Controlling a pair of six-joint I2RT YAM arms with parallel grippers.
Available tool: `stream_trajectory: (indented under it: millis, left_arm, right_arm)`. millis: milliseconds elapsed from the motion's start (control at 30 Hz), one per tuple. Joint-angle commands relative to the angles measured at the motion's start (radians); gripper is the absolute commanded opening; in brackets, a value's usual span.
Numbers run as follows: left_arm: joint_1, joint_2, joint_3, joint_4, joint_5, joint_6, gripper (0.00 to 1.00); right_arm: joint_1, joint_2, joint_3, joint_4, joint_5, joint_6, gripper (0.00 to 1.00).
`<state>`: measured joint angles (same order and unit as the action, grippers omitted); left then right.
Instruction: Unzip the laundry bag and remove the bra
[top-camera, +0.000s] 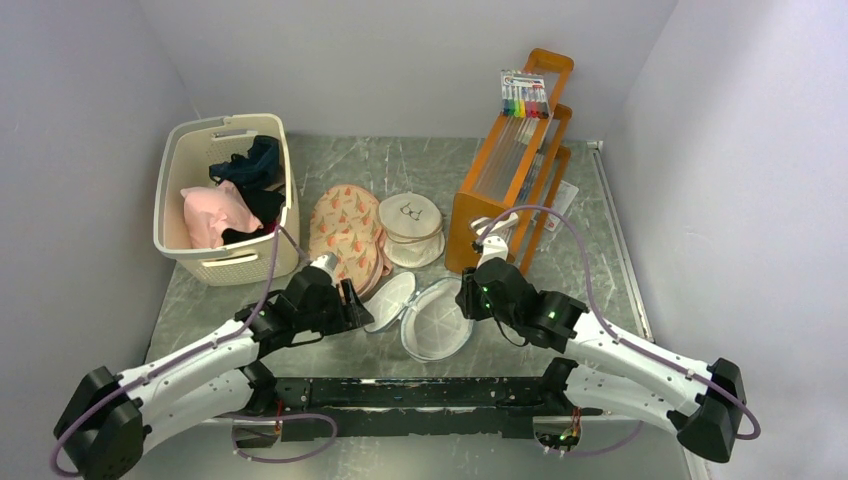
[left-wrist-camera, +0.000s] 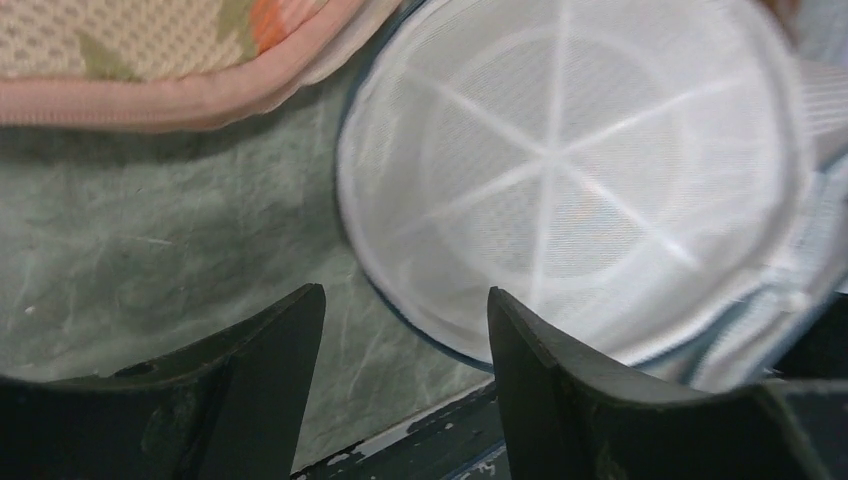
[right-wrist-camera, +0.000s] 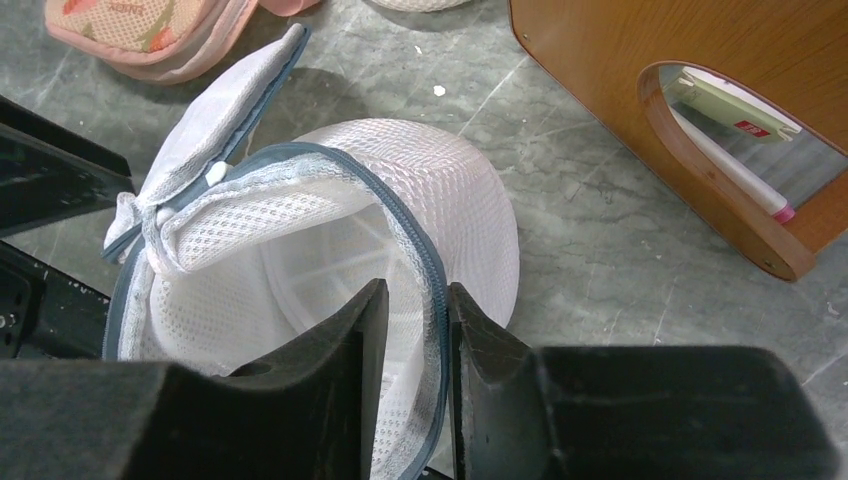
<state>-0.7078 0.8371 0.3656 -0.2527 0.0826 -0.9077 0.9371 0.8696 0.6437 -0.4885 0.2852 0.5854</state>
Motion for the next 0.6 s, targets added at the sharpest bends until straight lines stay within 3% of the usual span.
stream_trajectory:
  millis: [0,33,167,433,567]
  left_arm:
    - [-0.061,0.046,0.022,-0.022,-0.15,-0.147,0.65]
    - [-0.065,0.049,0.012,-0.016,-0.153,-0.173,0.6]
    - [-0.069,0.059,-0.048,0.062,-0.126,-0.29,0.58]
    - [-0.08,0.121,-0.066,0.126,-0.121,-0.426,0.6]
    - [-0.083,0.134,-0.104,0.24,-0.079,-0.473,0.63]
  right_arm:
    - [0.003,-0.026,-0.004,0.006,0.019,-0.004,0.28]
    - [0.002,-0.029,-0.005,0.005,0.019,-0.002,0.28]
    - [0.002,-0.041,-0.017,0.015,0.009,-0.002,0.29]
    - [0.002,-0.036,-0.025,0.032,0.008,-0.014,0.3]
    - [0.001,-0.021,-0.028,0.037,0.008,-0.019,0.31]
